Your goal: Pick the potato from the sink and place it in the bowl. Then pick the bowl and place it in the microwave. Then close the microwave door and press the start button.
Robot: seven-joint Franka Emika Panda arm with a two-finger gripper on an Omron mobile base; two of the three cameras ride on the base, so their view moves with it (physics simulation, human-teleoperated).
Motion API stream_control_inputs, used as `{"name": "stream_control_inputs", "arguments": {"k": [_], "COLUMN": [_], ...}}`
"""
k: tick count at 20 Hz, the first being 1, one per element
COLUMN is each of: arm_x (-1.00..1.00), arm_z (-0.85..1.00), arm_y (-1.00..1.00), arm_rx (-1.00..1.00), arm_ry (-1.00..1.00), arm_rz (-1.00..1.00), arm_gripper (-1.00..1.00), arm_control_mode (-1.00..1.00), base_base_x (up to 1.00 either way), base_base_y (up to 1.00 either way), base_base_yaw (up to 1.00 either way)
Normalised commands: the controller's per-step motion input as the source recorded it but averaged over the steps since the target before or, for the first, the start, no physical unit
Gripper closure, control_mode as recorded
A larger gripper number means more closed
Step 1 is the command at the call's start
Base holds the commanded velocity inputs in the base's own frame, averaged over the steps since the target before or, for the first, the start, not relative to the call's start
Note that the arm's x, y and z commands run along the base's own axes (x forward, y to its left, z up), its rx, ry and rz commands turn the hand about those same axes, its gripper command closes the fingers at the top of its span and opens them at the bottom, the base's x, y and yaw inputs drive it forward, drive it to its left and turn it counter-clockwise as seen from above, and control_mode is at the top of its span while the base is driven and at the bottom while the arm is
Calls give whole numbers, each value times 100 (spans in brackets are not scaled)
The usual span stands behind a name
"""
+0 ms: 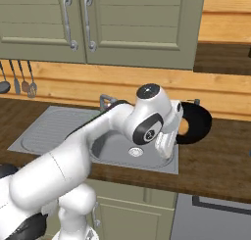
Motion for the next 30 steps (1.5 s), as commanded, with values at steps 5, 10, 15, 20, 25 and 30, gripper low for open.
{"name": "stream_control_inputs", "arguments": {"k": [5,10,15,20,25,30], "arm_x": [-46,-28,-25,-8,-7,-14], "arm_z": [63,54,17,8,3,6], "arm_y": [74,91,95,100,79,18], "arm_rx": [-1,-6,0,0,0,1], "arm_ry": [0,1,-1,0,0,0], "arm_rz": [13,17,11,9,9,4], "arm_gripper": [100,100,100,100,100,100], "arm_control_mode": [-100,-100,-100,-100,-100,100], "base_base_x": [0,0,0,0,0,-25], "base_base_y": [0,0,0,0,0,0], "base_base_yaw": [0,0,0,0,0,1]}}
